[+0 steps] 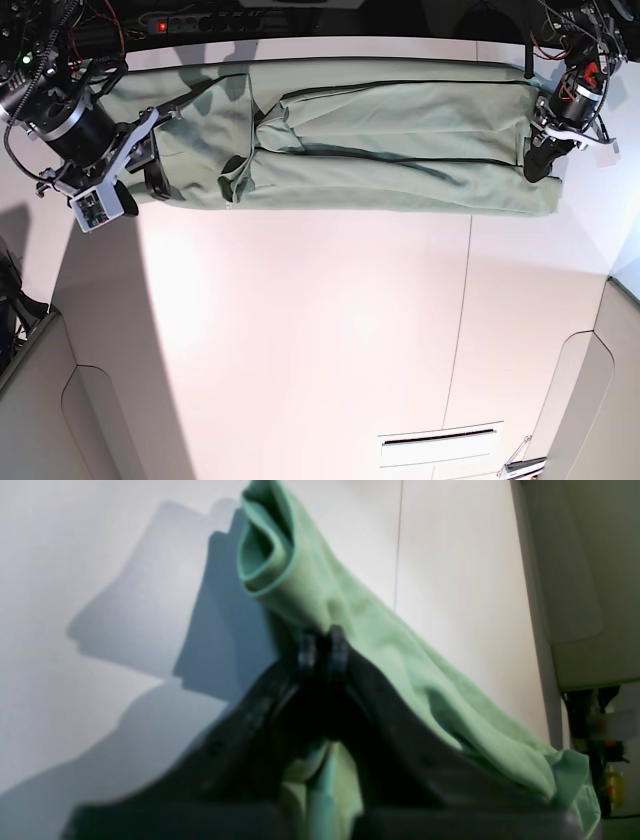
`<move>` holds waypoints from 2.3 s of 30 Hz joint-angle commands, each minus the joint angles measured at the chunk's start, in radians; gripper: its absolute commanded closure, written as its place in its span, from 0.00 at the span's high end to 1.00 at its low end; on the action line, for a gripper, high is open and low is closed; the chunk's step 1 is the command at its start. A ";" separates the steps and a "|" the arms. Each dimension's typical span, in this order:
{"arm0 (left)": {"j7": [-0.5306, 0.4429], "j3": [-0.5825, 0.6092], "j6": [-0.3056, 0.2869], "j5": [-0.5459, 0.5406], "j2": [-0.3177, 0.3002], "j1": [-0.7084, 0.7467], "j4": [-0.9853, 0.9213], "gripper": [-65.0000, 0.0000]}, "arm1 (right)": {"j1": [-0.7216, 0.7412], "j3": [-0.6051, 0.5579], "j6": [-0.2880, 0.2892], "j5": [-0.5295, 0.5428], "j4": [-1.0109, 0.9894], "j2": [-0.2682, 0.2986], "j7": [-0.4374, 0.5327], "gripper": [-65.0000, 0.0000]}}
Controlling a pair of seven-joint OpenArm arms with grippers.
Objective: Fold the T-shirt properly
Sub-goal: 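Fold the held strip end with the left gripper toward the right gripper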
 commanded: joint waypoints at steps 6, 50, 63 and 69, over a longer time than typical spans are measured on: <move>0.158 -0.011 0.014 -0.207 0.001 0.015 0.045 0.00 | 0.007 0.005 -0.057 -0.080 0.017 0.008 0.023 0.40; 0.243 0.616 0.014 -0.193 0.260 0.007 0.369 0.44 | 0.005 0.006 -0.139 -0.299 0.017 0.009 0.009 0.40; 0.405 0.628 0.014 -0.275 0.259 -0.022 0.573 0.44 | 0.005 0.006 -0.139 -0.292 0.017 0.012 0.023 0.40; 0.442 0.628 0.014 -0.163 0.232 -0.019 0.665 0.44 | 0.005 0.006 -0.139 -0.342 0.017 0.012 0.035 0.40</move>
